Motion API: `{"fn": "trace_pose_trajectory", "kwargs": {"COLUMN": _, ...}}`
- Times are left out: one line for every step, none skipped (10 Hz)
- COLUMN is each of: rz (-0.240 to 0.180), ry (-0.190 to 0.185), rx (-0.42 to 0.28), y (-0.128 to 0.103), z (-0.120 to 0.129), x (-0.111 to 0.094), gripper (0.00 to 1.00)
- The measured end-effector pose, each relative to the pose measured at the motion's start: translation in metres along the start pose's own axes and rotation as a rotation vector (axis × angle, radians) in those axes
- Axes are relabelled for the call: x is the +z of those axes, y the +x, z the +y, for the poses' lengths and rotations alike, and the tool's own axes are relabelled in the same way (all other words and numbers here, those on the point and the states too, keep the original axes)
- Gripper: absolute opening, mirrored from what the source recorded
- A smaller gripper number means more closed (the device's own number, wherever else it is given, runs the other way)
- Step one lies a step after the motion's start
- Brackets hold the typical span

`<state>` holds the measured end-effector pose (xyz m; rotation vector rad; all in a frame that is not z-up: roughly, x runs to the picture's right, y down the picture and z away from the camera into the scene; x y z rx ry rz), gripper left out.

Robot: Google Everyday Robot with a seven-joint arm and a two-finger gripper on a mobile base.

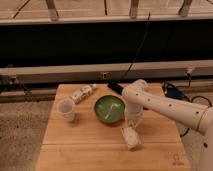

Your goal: Wipe the white sponge on the table

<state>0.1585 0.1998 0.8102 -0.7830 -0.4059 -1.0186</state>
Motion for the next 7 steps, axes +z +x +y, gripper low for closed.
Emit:
{"fn": "trace_pose_trajectory", "kwargs": {"rz": 0.002, "ry": -0.006, "rx": -0.007, "y": 0.0003, "z": 0.0033, "x": 0.0002, "gripper": 0.00}}
{"fn": "trace_pose_trajectory", "kwargs": {"rz": 0.003, "ry": -0.009, "rx": -0.015, "y": 0.0000, "z": 0.0027, "x": -0.0002, "gripper": 0.00}}
{"fn": "trace_pose_trajectory", "kwargs": {"rz": 0.005, "ry": -0.013, "rx": -0.020, "y": -0.0006, "z": 0.0040, "x": 0.0000, "gripper": 0.00}}
{"fn": "trace_pose_trajectory", "kwargs": {"rz": 0.006, "ry": -0.015, "rx": -0.022, "y": -0.0008, "z": 0.0052, "x": -0.0006, "gripper": 0.00}}
{"fn": "trace_pose_trajectory", "kwargs": {"rz": 0.007, "ry": -0.019, "rx": -0.029, "y": -0.0018, "z": 0.0061, "x": -0.0009, "gripper": 0.00}}
{"fn": "trace_pose_trajectory", "kwargs": {"rz": 0.010, "ry": -0.024, "rx": -0.036, "y": -0.0025, "z": 0.0076, "x": -0.0010, "gripper": 0.00}}
{"fn": "trace_pose_trajectory", "kwargs": {"rz": 0.012, "ry": -0.029, "rx": -0.044, "y": -0.0036, "z": 0.0084, "x": -0.0010, "gripper": 0.00}}
